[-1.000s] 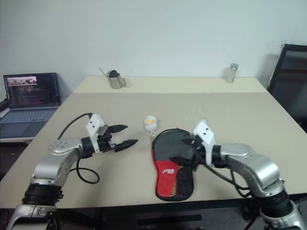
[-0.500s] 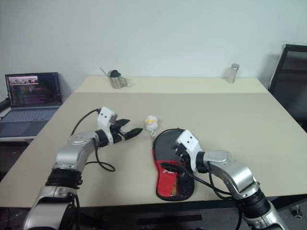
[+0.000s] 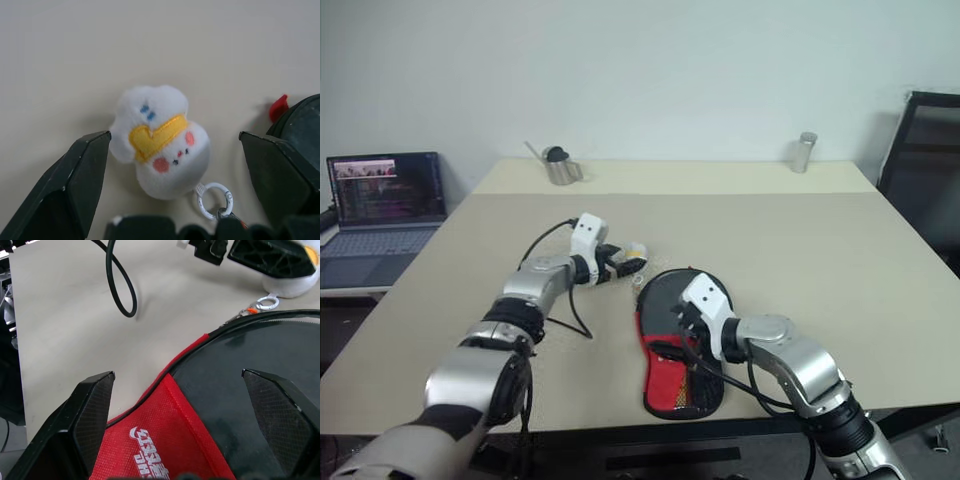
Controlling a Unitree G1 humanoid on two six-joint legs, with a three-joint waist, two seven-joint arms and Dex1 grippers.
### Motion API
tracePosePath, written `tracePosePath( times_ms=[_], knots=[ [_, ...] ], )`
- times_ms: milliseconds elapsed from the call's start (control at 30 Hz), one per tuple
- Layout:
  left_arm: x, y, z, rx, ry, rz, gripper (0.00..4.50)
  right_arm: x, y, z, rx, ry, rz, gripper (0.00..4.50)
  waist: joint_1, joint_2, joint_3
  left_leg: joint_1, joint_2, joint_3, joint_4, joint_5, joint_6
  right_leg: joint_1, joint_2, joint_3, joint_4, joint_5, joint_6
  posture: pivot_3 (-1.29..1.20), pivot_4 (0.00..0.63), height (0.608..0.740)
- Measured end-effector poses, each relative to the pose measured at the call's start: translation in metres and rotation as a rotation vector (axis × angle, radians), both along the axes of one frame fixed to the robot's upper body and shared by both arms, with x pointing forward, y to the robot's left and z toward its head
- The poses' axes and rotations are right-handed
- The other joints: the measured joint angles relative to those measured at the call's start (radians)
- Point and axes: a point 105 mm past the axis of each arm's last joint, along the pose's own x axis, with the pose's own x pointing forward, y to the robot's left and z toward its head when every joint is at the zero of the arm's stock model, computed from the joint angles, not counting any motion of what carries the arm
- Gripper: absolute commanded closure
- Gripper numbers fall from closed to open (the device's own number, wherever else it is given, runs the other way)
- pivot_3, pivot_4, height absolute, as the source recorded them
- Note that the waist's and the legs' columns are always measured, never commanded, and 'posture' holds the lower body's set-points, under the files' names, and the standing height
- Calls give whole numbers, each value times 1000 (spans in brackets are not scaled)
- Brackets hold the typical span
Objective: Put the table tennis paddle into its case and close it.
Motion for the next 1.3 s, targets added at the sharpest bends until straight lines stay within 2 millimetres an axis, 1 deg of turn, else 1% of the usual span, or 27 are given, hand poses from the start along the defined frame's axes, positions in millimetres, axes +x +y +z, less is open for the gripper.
tracePosePath(
  times_ms=[133,200,367,467,500,567,600,633,733,833,867,967,1000,1100,1200,1300],
  knots=[
    [0,3,-11,32,28,31,0,1,0,0,-2,-3,-4,26,-1,0,0,0,0,0,0,0,0,0,0,0,0,0,0,0,150,740],
    [-1,-1,-17,38,42,26,0,1,0,0,-2,-4,-5,26,-1,0,0,0,0,0,0,0,0,0,0,0,0,0,0,0,150,740],
    [-2,-8,-21,55,48,12,0,1,0,0,-4,-8,-11,26,-2,0,0,0,0,0,0,0,0,0,0,0,0,0,0,0,150,740],
    [-1,-11,-22,59,45,8,649,2,0,0,-6,-12,-20,0,-2,0,0,0,0,0,0,0,0,0,0,0,0,0,0,0,150,740],
    [-1,-11,-22,61,44,7,962,2,0,0,-6,-13,-22,0,-2,0,0,0,0,0,0,0,0,0,0,0,0,0,0,0,150,740],
    [-1,-13,-22,63,41,8,1741,3,0,0,-5,-13,-25,0,-2,0,0,0,0,0,0,0,0,0,0,0,0,0,0,0,150,740],
    [-1,-13,-23,64,39,8,1974,3,0,0,-5,-13,-26,0,-2,0,0,0,0,0,0,0,0,0,0,0,0,0,0,0,150,740],
    [-1,-14,-23,63,38,9,2405,3,0,0,-6,-13,-26,0,-2,0,0,0,0,0,0,0,0,0,0,0,0,0,0,0,150,740],
    [-1,-14,-23,50,39,13,3509,4,-1,-1,-12,-19,-36,0,-2,0,0,0,0,0,0,0,0,0,0,0,0,0,0,0,150,740],
    [-1,-14,-21,33,35,19,4427,5,-1,0,-9,-26,-48,0,-3,0,0,0,0,0,0,0,0,0,0,0,0,0,0,0,150,740],
    [-1,-13,-21,25,36,23,4494,6,0,0,-5,-27,-56,0,-3,0,0,0,0,0,0,0,0,0,0,0,1,0,0,0,150,740],
    [-1,-8,-23,-7,41,36,4494,18,0,-3,-6,-27,-102,0,-7,0,0,0,0,0,1,0,0,0,0,0,1,0,0,0,150,740],
    [-2,-6,-23,-20,42,40,4494,24,0,-5,-8,-28,-128,0,-10,-1,0,0,0,0,1,0,0,0,0,0,1,0,0,0,150,740],
    [-3,-3,-24,-33,41,33,4494,36,-1,-14,-19,-14,-173,0,-16,-1,0,0,0,0,0,0,0,0,0,0,1,1,-1,0,150,740],
    [-6,0,-24,-38,34,12,4494,43,0,-27,-49,21,-187,0,-19,-1,0,0,0,1,0,0,0,0,0,1,1,1,-2,0,150,740],
    [-9,4,-23,-28,31,-21,4494,45,1,-30,-68,10,-171,0,-19,-1,-1,1,0,0,0,0,0,0,0,0,2,1,-2,0,150,740]
  ],
)
